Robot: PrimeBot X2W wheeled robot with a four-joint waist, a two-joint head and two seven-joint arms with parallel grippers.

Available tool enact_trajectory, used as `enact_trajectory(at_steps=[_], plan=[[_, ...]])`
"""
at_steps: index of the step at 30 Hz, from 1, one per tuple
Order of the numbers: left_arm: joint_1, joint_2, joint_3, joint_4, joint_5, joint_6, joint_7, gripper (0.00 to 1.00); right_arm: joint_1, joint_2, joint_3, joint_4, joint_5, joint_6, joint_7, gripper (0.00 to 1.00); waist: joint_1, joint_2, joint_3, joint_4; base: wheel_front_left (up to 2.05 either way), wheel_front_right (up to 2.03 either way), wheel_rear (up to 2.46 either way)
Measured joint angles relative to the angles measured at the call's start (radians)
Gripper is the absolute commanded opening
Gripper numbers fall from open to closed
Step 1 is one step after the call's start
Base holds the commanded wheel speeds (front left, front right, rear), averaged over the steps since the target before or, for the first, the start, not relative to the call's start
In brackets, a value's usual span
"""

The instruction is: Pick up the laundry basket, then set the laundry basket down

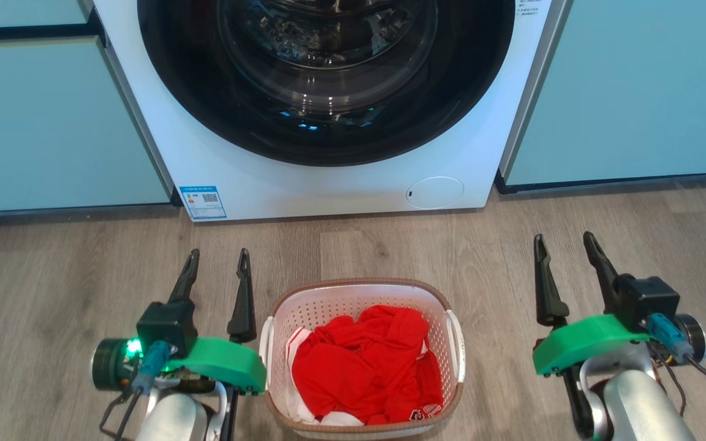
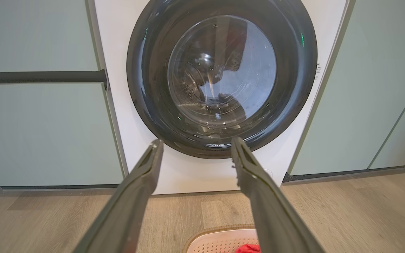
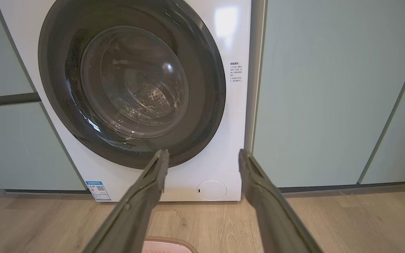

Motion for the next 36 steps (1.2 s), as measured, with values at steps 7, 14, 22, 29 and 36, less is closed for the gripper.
enact_trajectory(at_steps=[7, 14, 22, 29, 36], plan=[[0.0, 0.0, 0.002, 0.0, -0.007, -0.001, 0.0, 1.0, 0.0, 0.0, 0.005, 0.009, 0.0, 0.0, 0.0, 1.0, 0.0, 0.0, 0.001, 0.0, 0.0, 0.0, 0.0], [0.0, 0.0, 0.002, 0.0, -0.01, -0.001, 0.0, 1.0, 0.0, 0.0, 0.005, 0.01, 0.0, 0.0, 0.0, 1.0, 0.0, 0.0, -0.003, -0.001, 0.0, 0.0, 0.0], [0.0, 0.0, 0.003, -0.001, -0.036, -0.001, 0.0, 1.0, 0.0, 0.0, 0.004, 0.011, 0.0, 0.0, 0.0, 1.0, 0.0, 0.0, -0.006, -0.002, 0.0, 0.0, 0.0], [0.0, 0.0, 0.003, 0.0, -0.049, -0.001, 0.0, 1.0, 0.0, 0.0, 0.002, 0.01, 0.0, 0.0, 0.0, 1.0, 0.0, 0.0, -0.002, 0.001, 0.0, 0.0, 0.0], [0.066, 0.002, -0.003, 0.073, -0.082, -0.001, 0.008, 0.0, 0.057, 0.0, 0.011, 0.08, 0.024, 0.0, 0.005, 0.0, 0.0, 0.0, -0.001, 0.002, 0.0, 0.0, 0.0]])
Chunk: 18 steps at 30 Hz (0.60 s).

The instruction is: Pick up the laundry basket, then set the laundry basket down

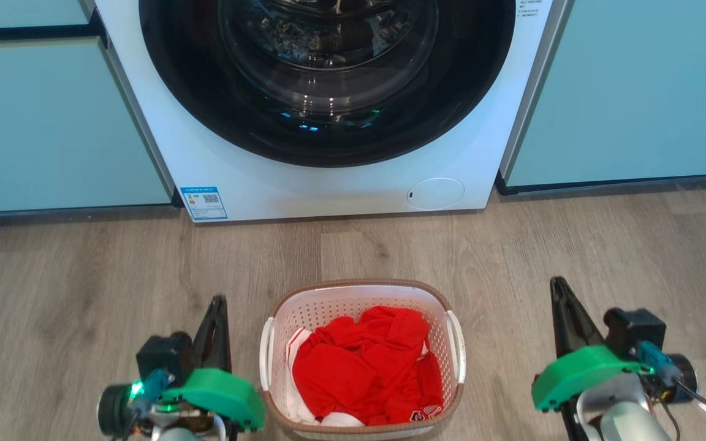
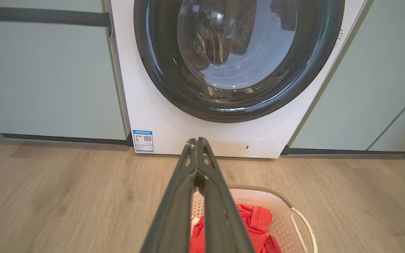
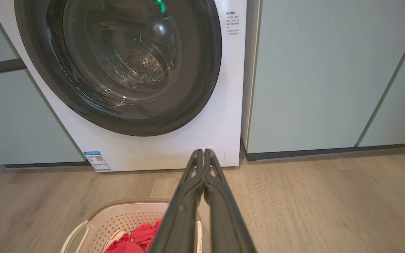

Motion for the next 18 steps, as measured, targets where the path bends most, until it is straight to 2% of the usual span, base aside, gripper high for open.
enact_trajectory(at_steps=[18], plan=[[-0.007, 0.003, 0.033, 0.002, -0.194, -0.034, 0.037, 0.0, 0.002, -0.001, -0.023, 0.0, 0.2, 0.0, 0.04, 0.0, 0.0, 0.0, 0.003, 0.002, 0.0, 0.0, 0.0]])
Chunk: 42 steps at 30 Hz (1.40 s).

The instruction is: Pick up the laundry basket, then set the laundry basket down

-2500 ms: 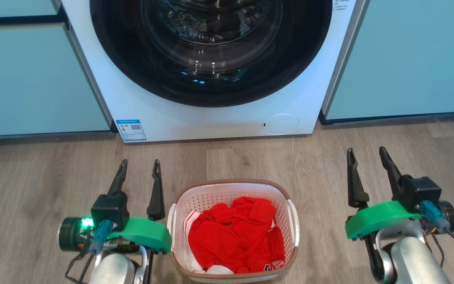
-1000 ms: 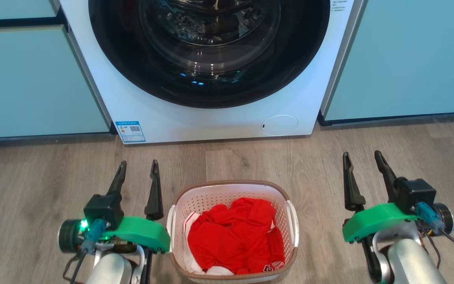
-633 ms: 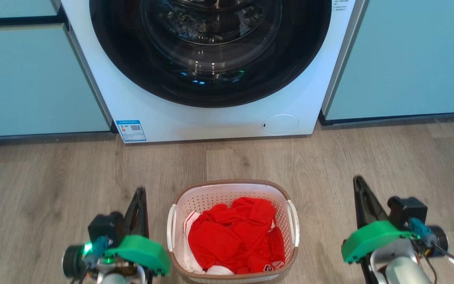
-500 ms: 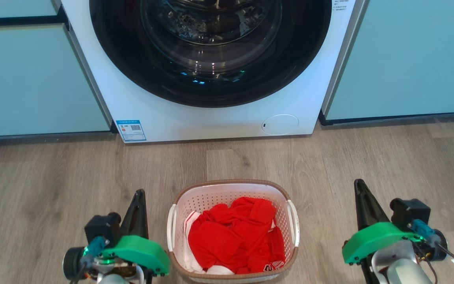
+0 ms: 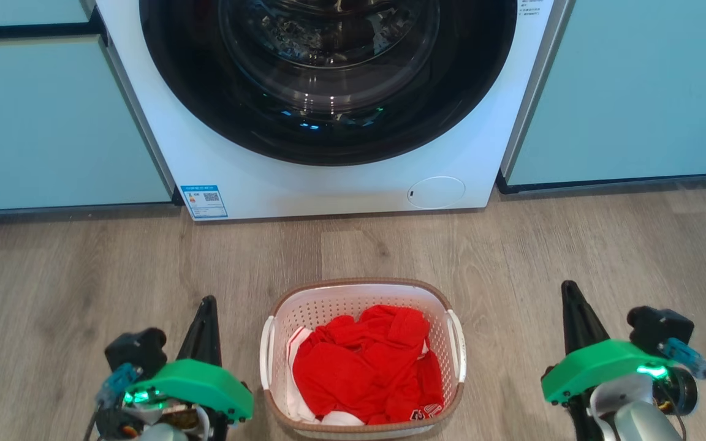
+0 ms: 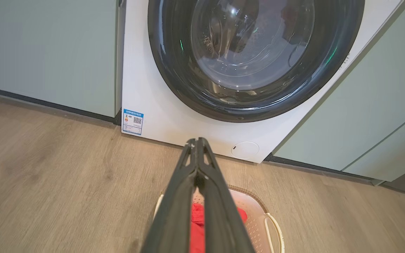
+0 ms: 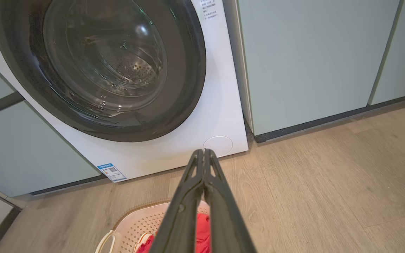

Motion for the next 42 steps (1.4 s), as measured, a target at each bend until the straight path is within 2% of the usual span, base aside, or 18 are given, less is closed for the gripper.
enact_trajectory(at_steps=[42], plan=[[-0.012, 0.003, 0.1, 0.005, -0.457, -0.072, 0.106, 0.0, -0.001, -0.002, -0.07, 0.0, 0.468, 0.0, 0.105, 0.0, 0.0, 0.0, 0.008, 0.004, 0.0, 0.0, 0.0]])
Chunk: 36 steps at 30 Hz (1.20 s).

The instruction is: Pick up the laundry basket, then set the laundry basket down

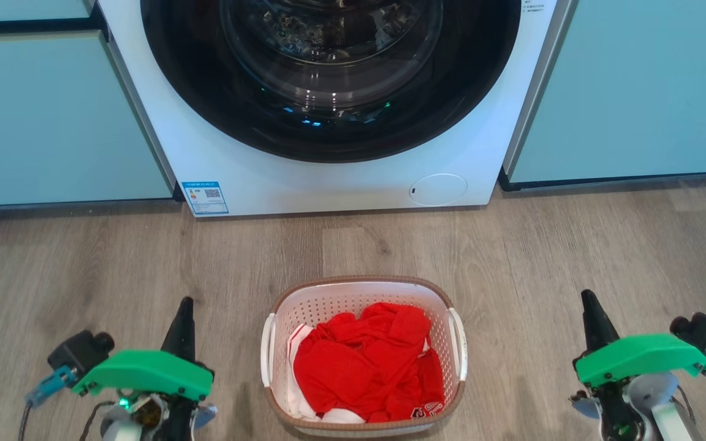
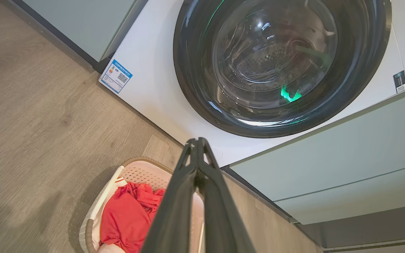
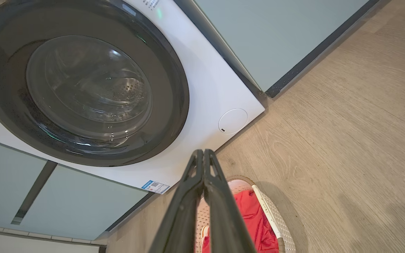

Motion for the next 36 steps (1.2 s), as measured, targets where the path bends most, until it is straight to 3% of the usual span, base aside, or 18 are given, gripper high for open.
enact_trajectory(at_steps=[36], plan=[[-0.015, 0.0, 0.103, 0.002, -0.4, -0.071, 0.105, 0.0, -0.002, 0.0, -0.073, 0.0, 0.411, 0.0, 0.106, 0.0, 0.0, 0.0001, 0.007, 0.004, 0.0, 0.0, 0.0]])
